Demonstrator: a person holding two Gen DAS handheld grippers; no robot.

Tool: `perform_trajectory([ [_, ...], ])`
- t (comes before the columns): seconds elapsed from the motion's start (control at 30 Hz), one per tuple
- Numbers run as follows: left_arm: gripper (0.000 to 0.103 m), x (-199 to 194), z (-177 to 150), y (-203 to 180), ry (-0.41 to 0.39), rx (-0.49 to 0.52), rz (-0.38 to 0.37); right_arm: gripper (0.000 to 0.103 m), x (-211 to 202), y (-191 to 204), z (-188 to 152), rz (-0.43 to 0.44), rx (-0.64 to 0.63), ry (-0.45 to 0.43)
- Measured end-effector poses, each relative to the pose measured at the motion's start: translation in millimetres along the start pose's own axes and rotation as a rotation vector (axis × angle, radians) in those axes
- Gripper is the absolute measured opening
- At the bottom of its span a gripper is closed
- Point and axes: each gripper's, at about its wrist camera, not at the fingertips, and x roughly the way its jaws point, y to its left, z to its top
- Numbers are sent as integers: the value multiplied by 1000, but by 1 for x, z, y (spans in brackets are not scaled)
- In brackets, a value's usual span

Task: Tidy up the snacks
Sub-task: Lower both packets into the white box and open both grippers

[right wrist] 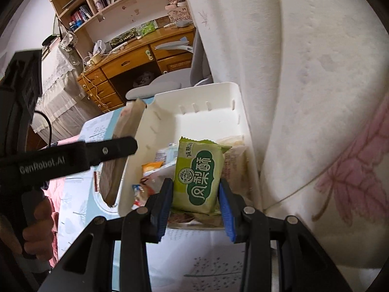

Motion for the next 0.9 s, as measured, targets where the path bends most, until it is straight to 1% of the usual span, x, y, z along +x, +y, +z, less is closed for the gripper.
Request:
perform_trajectory([
  [0.03, 59, 2, 1, -2, -4, 3, -5, 38, 1, -3, 1, -6, 1, 3],
  [0.1, 67, 6, 3, -4, -6, 0, -5, 38, 2, -7, 1, -10, 5, 5],
  [0.13, 77, 8, 2, -3, -8, -7, 1, 38, 4, -8, 2, -10, 7, 5],
  [0.17, 82, 10, 2, -1, -7, -18, 5, 43, 5, -10, 2, -8, 11, 10],
  [0.2, 83, 11, 1, 0, -3, -23, 6, 50, 8, -11, 2, -4, 15, 23],
  [0.27, 83, 15, -3, 4, 15, -34, 15, 57, 10, -13, 1, 3, 24, 34],
  [0.3, 83, 16, -5, 7, 22, -39, 22, 59, 11, -13, 0, 5, 28, 36],
  [0.5, 83, 13, -20, 28, 45, -68, 46, 60, 17, -12, -3, 16, 55, 68],
  [0.7, 83, 9, -36, 57, 87, -97, 91, 60, 24, -6, -11, 34, 102, 108],
  [0.8, 83, 4, -46, 70, 105, -100, 104, 60, 28, 1, -16, 42, 137, 126],
  [0.9, 83, -1, -57, 88, 130, -91, 137, 60, 31, 8, -22, 47, 178, 137],
])
